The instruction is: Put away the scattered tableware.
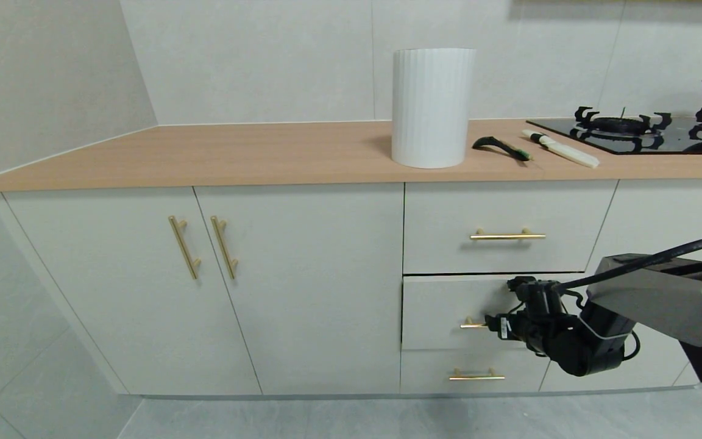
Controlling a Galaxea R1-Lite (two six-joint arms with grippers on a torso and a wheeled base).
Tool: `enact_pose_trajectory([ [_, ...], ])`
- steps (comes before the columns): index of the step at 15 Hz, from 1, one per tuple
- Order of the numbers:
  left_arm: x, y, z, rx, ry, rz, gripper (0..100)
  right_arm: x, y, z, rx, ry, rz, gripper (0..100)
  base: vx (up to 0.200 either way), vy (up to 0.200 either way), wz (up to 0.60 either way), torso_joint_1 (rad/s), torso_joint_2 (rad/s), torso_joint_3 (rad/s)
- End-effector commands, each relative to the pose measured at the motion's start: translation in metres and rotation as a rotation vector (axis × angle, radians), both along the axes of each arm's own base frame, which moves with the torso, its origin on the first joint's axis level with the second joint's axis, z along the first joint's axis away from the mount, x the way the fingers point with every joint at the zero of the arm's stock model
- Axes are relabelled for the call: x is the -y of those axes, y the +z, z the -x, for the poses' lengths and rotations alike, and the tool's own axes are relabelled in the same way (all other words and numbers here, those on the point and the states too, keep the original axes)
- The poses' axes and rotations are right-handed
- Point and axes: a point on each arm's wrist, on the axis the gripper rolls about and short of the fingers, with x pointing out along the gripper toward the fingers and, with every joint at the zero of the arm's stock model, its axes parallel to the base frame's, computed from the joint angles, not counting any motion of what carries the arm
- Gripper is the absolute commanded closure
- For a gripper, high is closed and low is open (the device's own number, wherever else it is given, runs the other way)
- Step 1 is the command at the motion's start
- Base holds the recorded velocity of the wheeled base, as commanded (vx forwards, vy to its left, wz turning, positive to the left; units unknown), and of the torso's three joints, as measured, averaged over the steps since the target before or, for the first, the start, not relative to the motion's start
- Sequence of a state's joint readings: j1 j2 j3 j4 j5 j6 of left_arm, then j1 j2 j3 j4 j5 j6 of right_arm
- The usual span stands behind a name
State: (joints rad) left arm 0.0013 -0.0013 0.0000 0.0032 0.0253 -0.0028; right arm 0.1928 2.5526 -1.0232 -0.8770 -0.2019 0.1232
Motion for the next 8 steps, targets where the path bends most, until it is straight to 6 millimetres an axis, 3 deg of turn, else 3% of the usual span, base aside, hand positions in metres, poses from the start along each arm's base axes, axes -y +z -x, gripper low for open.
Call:
enact_pose_trajectory([
  [1, 0.000, 0.000, 0.000, -0.001, 0.001, 0.000, 0, 0.001, 0.013, 0.009, -0.002, 0.009, -0.005, 0, 0.000, 0.000, 0.00, 0.000, 0.00, 0.000],
  [5, 0.000, 0.000, 0.000, -0.001, 0.001, 0.000, 0, -0.003, 0.034, 0.044, -0.052, 0.134, 0.083, 0, 0.000, 0.000, 0.00, 0.000, 0.00, 0.000],
  [8, 0.000, 0.000, 0.000, -0.001, 0.001, 0.000, 0, -0.015, 0.084, 0.070, -0.072, 0.225, 0.061, 0, 0.000, 0.000, 0.00, 0.000, 0.00, 0.000],
])
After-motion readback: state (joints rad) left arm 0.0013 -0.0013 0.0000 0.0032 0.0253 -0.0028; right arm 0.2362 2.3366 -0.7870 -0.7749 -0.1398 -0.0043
